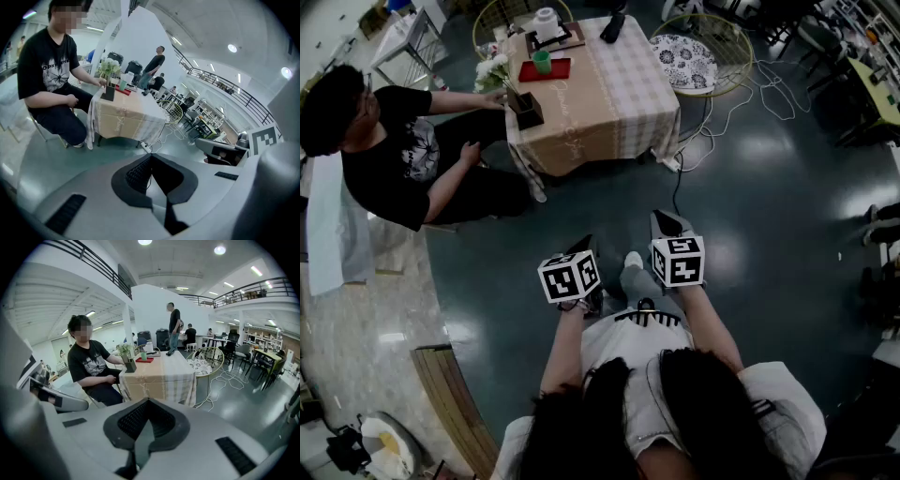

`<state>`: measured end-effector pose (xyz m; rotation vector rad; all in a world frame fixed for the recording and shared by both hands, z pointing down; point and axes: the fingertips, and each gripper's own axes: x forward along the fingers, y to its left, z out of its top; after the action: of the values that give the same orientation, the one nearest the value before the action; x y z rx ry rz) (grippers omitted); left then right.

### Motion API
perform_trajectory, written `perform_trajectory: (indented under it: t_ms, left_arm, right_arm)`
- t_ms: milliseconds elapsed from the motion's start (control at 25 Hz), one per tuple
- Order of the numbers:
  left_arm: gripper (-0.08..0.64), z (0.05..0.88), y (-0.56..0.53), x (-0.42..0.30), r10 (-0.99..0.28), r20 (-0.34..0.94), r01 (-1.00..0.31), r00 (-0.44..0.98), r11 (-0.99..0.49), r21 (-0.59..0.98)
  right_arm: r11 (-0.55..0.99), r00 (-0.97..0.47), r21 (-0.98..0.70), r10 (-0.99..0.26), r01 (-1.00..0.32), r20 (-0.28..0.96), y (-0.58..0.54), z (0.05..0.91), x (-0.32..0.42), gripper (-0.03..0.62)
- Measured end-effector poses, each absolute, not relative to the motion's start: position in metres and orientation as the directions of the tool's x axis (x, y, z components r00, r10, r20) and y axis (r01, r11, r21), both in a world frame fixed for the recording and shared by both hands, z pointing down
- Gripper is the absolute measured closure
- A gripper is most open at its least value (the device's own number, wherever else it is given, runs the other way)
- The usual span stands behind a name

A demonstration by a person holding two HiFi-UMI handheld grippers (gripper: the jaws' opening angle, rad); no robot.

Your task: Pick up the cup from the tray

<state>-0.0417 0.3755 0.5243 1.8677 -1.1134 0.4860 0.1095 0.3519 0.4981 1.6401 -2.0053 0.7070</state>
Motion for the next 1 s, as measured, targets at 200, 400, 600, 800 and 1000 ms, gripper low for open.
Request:
perform_trajectory:
  t_ms: [200, 400, 600, 800, 1000]
  left_arm:
    - [0.552, 0.524, 0.367, -0.039, -0.506, 0.696, -0.854, 0.51, -0.202, 0.479]
    - [0.552, 0.526, 0.358, -0.033, -0.506, 0.699, -0.856, 0.506, -0.195, 0.479]
    - [0.552, 0.525, 0.344, -0.028, -0.512, 0.704, -0.862, 0.492, -0.171, 0.477]
    - [0.552, 0.526, 0.331, -0.022, -0.522, 0.709, -0.87, 0.474, -0.151, 0.47]
    - [0.552, 0.522, 0.312, -0.007, -0.533, 0.709, -0.875, 0.461, -0.141, 0.463]
  right_arm:
    - [0.163, -0.196, -0.111, -0.747, -0.98, 0.635, 0.344, 0.498, 0.113, 0.583]
    - [0.17, -0.202, -0.113, -0.741, -0.979, 0.64, 0.333, 0.502, 0.119, 0.583]
    - [0.165, -0.226, -0.154, -0.74, -0.974, 0.634, 0.317, 0.503, 0.125, 0.583]
    - [0.234, -0.298, -0.185, -0.714, -0.955, 0.634, 0.302, 0.507, 0.124, 0.581]
    - [0.247, -0.313, -0.193, -0.708, -0.95, 0.634, 0.281, 0.508, 0.137, 0.578]
